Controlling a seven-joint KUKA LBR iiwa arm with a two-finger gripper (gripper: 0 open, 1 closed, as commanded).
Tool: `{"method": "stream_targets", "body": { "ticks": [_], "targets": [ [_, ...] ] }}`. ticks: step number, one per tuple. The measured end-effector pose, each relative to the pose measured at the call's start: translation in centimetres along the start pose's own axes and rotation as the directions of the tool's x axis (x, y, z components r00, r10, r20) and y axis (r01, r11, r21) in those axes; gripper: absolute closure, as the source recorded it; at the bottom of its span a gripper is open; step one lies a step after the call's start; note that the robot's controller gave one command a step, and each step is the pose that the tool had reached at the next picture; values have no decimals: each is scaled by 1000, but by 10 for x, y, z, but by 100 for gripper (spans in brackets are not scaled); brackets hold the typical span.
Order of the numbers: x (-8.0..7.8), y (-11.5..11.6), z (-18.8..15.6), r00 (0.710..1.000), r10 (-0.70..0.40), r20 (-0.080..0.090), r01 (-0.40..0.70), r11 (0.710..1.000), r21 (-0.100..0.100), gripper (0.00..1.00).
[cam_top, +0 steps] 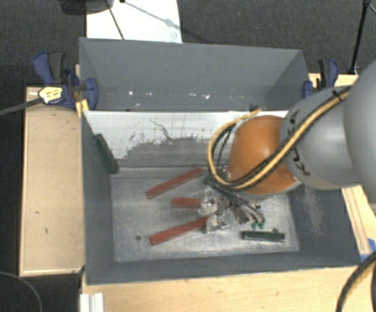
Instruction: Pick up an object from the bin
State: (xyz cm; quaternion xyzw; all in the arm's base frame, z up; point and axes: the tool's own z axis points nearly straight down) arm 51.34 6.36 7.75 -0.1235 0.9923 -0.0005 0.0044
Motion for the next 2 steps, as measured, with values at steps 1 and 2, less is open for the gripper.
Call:
{"method": "stream_targets", "body": {
  "ticks": [1, 2],
  "targets": [
    [2, 1, -13, 1000, 0, -8, 0, 1000, -2, 100],
    [1, 1, -31, 1000, -2, -6, 2, 1000, -2, 100]
  ]
}}
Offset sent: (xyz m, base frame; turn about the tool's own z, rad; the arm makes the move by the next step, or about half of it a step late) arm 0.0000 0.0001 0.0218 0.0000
